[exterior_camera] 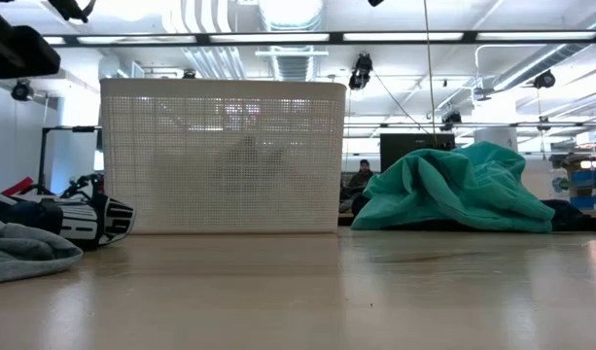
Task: Sort clothes
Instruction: Put the blue sock into the white bin
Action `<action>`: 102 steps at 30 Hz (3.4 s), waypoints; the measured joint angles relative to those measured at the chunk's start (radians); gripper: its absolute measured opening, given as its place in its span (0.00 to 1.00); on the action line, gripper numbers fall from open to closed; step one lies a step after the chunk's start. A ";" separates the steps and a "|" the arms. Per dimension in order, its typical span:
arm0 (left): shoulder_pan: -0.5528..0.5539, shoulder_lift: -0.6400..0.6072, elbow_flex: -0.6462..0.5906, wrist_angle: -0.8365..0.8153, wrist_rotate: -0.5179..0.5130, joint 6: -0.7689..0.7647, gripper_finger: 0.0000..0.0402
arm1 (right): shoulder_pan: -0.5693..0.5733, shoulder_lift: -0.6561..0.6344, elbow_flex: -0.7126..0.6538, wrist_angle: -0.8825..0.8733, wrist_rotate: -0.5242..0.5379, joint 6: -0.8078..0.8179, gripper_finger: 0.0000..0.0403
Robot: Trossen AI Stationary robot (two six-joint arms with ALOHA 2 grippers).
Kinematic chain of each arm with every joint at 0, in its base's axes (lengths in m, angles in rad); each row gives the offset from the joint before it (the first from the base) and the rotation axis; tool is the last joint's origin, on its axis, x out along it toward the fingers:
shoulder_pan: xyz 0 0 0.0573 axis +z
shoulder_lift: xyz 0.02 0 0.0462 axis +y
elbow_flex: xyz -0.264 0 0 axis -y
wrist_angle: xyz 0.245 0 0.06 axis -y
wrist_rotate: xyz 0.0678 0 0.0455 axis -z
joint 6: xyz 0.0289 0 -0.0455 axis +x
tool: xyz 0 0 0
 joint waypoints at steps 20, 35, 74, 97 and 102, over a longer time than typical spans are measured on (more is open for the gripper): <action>-0.011 0.279 -0.045 0.037 0.018 0.089 0.47 | 0.014 -0.002 0.000 -0.026 0.000 0.005 0.00; -0.011 0.127 0.041 0.017 0.013 0.082 0.01 | 0.014 -0.002 0.000 -0.039 0.000 -0.003 0.00; 0.021 -0.085 0.167 0.019 -0.535 0.204 0.01 | 0.018 -0.002 0.000 -0.044 -0.001 -0.009 0.00; 0.619 -0.257 0.167 0.364 -0.780 0.692 0.00 | 0.018 -0.003 0.000 -0.040 -0.001 -0.029 0.00; 0.816 -0.253 0.167 0.362 -0.505 0.731 0.00 | 0.018 -0.004 0.000 -0.041 -0.001 -0.030 0.00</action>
